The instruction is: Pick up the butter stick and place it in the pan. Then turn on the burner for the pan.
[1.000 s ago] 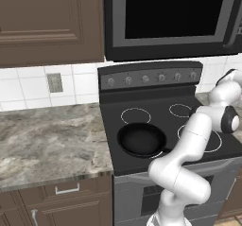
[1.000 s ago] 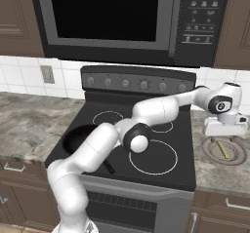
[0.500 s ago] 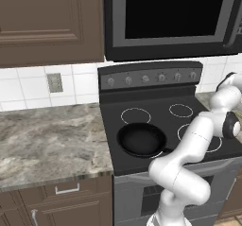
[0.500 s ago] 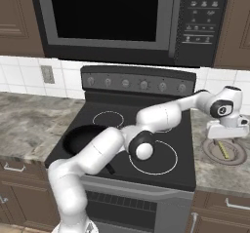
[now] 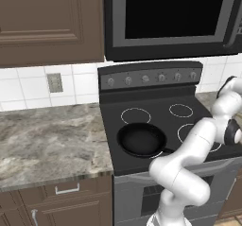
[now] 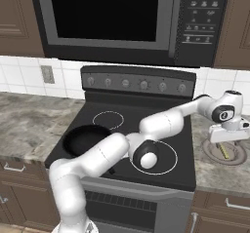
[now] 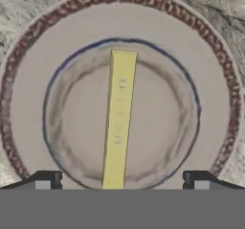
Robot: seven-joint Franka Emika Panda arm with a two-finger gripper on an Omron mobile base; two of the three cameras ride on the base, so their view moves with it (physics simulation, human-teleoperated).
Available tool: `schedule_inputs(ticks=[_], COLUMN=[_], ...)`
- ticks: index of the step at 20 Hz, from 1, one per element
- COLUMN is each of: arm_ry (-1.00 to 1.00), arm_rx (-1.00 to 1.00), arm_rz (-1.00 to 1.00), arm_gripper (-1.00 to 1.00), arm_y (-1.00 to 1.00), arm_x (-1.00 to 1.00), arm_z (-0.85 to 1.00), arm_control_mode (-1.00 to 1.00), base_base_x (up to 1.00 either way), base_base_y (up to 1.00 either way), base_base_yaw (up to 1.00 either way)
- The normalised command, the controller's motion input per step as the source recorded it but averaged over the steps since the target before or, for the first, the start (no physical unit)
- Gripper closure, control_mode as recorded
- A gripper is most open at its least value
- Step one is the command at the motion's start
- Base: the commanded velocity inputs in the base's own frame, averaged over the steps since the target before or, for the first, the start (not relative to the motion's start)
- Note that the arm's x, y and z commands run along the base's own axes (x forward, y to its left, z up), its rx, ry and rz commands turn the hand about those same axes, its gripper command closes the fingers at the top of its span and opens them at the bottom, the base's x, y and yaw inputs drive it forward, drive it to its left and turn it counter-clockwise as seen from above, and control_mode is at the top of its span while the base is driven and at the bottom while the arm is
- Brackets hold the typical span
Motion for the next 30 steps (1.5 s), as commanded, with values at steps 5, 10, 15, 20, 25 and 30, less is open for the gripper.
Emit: schedule_inputs(ticks=[5,10,15,20,25,30], arm_ry=[0.00,0.00,0.00,0.00,0.00,0.01], arm_rx=[0.00,0.00,0.00,0.00,0.01,0.03], arm_rz=[0.01,0.00,0.00,0.00,0.00,0.00], arm_gripper=[-1.00,-1.00,-1.00,-1.00,-1.00,-1.00], arm_y=[-0.14,-0.09,-0.08,-0.02,0.00,0.00], arm_x=[0.07,0.05,0.02,0.00,0.00,0.00], arm_z=[-0.07,-0.05,-0.05,-0.03,0.00,-0.01], arm_control_mode=[-1.00,-1.00,-1.00,-1.00,-1.00,-1.00], base_base_x=[0.00,0.00,0.00,0.00,0.00,0.00], base_base_y=[0.00,0.00,0.00,0.00,0.00,0.00], base_base_yaw=[0.00,0.00,0.00,0.00,0.00,0.00])
